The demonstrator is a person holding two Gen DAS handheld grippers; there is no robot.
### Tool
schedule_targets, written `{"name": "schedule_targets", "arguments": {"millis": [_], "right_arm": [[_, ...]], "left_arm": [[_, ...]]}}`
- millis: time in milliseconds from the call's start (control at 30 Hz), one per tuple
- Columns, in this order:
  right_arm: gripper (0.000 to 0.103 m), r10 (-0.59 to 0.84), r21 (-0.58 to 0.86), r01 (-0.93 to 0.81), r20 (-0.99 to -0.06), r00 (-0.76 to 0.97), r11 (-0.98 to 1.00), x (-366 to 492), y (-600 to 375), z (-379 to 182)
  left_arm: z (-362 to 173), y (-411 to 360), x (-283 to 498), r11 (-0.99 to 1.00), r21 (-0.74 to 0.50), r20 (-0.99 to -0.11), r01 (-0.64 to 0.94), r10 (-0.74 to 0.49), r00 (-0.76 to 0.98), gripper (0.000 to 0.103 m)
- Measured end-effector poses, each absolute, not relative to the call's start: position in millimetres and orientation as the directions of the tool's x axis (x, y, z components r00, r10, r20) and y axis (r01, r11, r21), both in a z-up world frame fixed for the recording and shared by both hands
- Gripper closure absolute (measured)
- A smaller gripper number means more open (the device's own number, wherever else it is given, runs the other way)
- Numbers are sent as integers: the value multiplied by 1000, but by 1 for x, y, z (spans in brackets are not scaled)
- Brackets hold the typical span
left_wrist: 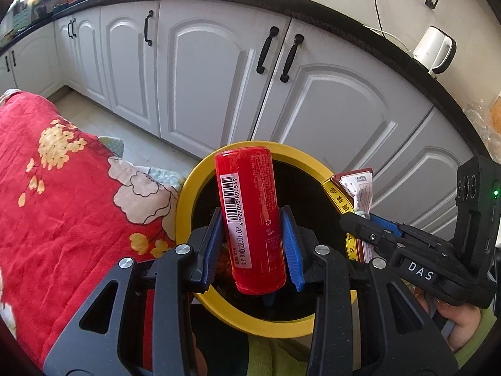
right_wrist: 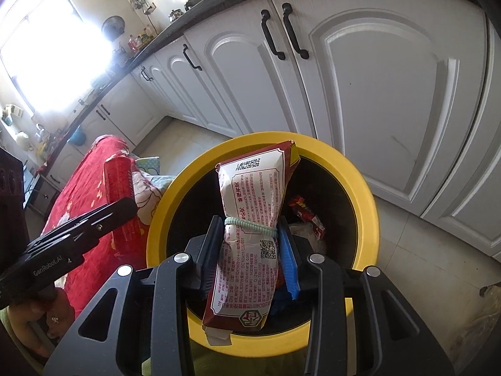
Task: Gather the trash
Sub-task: 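Carry the red can and paper snack bag over the bin with both grippers, then open both grippers over the bin to drop the can and snack bag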
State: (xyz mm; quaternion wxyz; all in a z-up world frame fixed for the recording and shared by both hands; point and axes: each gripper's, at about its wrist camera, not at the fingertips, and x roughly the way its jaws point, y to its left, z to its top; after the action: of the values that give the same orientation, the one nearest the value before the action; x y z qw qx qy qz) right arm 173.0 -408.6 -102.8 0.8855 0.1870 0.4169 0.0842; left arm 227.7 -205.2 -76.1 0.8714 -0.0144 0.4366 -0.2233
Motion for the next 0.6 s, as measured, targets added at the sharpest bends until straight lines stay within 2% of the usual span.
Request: {"name": "schedule_targets", "arguments": {"millis": [433, 467, 533, 600], "right_arm": [[68, 290, 402, 22, -698, 654, 916, 172, -411, -99], [68, 288, 401, 25, -698, 656, 916, 172, -412, -98], [67, 284, 402, 29, -696, 659, 915, 171, -414, -97], [63, 277, 401, 37, -693, 666, 915, 169, -416, -95]], "left_arm": [[-77, -209, 227, 895, -215, -765, 390, -403, 503, 73], [-78, -208, 228, 896, -214, -766, 390, -402, 502, 71], [-77, -207, 227, 898, -211, -765, 387, -398, 506, 59], [-76, -206, 226, 898, -213, -765, 385, -398, 506, 56]]}}
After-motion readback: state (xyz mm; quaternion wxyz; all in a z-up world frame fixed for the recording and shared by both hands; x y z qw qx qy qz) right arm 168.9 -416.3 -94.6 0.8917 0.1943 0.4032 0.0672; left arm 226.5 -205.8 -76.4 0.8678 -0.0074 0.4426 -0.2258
